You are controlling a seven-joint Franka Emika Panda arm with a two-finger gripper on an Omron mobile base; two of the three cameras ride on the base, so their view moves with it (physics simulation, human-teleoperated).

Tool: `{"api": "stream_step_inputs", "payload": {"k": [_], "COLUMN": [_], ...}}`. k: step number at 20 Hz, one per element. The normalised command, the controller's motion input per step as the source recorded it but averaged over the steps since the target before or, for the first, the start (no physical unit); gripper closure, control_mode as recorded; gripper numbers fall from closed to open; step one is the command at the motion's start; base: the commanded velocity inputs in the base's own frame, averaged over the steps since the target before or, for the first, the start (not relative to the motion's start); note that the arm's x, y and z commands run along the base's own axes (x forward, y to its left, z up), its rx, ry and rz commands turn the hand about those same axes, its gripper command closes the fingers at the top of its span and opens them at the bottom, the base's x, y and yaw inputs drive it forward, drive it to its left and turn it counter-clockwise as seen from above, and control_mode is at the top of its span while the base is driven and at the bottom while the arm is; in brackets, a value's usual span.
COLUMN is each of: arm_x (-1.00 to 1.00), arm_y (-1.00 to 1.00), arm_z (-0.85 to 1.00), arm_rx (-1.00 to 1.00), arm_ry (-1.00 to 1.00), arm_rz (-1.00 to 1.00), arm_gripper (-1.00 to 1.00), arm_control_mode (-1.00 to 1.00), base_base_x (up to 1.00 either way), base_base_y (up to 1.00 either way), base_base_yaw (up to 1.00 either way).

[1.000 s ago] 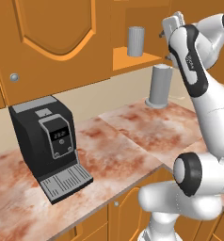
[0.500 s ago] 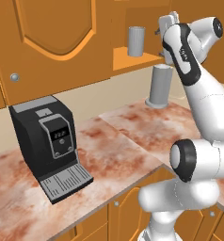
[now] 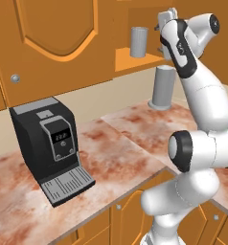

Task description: There is a bowl on the dining counter. Grab a lemon wedge from the fridge and place it in the bowl. Then get the liquor bottle and glass cup from the cabinet and place them next to the bowl.

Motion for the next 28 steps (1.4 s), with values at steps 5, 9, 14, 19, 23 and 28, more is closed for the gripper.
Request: {"api": "stream_step_inputs", "payload": {"k": [5, 9, 14, 19, 23, 28], "arm_x": [0.43, 0.5, 0.43, 0.38, 0.34, 0.26], "arm_y": [0.0, 0.0, -0.01, -0.04, -0.03, -0.07], "arm_z": [0.01, 0.0, 0.0, 0.0, 0.0, 0.0], "arm_rx": [0.0, 0.0, 0.0, -0.01, -0.03, -0.07], "arm_ry": [0.0, 0.0, 0.0, 0.0, 0.0, 0.0], "arm_rz": [0.0, 0.0, 0.0, 0.0, 0.0, -0.02], "arm_gripper": [-1.0, -1.0, -1.0, -1.0, -1.0, -1.0], "arm_control_mode": [-1.0, -1.0, -1.0, -1.0, -1.0, -1.0], "base_base_x": [0.0, 0.0, 0.0, 0.0, 0.0, 0.0], "base_base_y": [0.0, 0.0, 0.0, 0.0, 0.0, 0.0], "base_base_yaw": [0.0, 0.0, 0.0, 0.0, 0.0, 0.0]}}
